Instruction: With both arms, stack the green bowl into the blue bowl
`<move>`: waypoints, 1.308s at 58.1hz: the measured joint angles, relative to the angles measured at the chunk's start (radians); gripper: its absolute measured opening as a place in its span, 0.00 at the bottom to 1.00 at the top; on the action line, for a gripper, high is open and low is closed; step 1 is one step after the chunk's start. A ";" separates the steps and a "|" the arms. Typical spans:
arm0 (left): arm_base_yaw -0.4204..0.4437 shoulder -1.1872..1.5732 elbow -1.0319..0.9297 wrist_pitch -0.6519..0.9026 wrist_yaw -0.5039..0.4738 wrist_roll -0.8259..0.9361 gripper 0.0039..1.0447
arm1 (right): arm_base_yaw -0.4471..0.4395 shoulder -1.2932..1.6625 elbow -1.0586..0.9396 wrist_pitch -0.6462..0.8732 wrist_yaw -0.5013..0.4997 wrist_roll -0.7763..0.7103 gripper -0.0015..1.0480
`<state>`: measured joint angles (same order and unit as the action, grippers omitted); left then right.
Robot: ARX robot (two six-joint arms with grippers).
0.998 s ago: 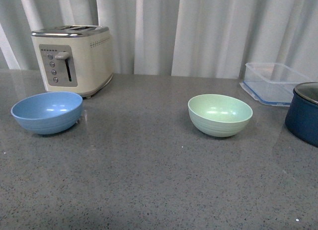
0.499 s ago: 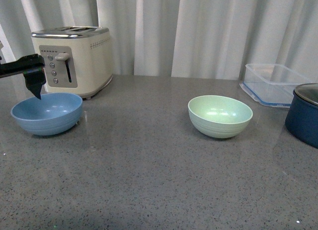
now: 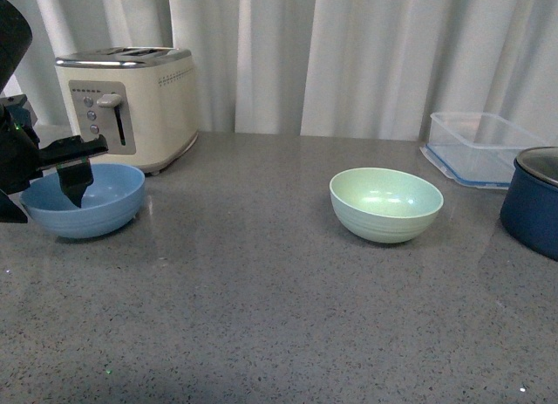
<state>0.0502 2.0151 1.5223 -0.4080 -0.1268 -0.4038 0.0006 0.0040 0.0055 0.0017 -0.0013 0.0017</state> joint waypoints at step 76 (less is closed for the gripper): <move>-0.302 -0.028 0.044 -0.025 0.050 -0.053 0.03 | 0.000 0.000 0.000 0.000 0.000 0.000 0.90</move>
<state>-0.2520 1.9873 1.5661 -0.4328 -0.0772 -0.4564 0.0006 0.0040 0.0055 0.0017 -0.0013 0.0021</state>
